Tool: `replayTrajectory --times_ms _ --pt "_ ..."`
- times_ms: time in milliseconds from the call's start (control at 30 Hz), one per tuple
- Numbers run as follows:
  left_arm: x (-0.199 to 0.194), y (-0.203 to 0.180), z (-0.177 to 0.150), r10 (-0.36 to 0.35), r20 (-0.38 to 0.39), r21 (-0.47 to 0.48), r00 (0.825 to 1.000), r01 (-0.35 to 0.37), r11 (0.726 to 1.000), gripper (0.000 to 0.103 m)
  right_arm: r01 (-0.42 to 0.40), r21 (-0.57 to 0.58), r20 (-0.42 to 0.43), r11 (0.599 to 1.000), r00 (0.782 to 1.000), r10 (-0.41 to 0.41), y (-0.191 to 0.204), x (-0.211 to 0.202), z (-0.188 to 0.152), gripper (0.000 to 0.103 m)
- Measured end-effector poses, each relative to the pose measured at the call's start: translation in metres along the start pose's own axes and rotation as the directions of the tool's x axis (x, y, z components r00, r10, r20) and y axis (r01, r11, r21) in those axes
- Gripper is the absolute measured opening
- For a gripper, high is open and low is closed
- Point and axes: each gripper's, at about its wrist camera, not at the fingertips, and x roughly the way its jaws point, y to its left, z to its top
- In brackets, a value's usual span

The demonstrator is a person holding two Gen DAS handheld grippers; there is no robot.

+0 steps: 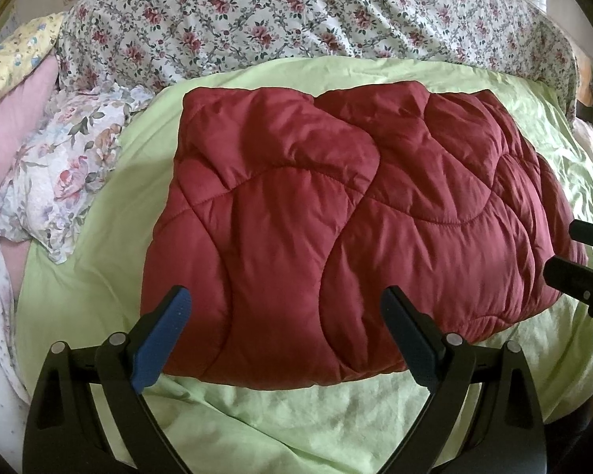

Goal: Fold large clothes

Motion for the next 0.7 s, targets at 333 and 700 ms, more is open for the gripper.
replayTrajectory --times_ms 333,700 --pt "0.0013 0.0052 0.0026 -0.04 -0.017 -0.031 0.999 0.04 0.999 0.098 -0.012 0.015 -0.003 1.0 1.0 0.012 -0.0043 0.0009 0.0015 0.102" --pt "-0.0021 0.0047 0.008 -0.079 -0.016 -0.059 0.997 0.078 0.995 0.098 -0.03 0.02 0.001 0.999 1.0 0.03 -0.006 0.0019 0.008 0.102"
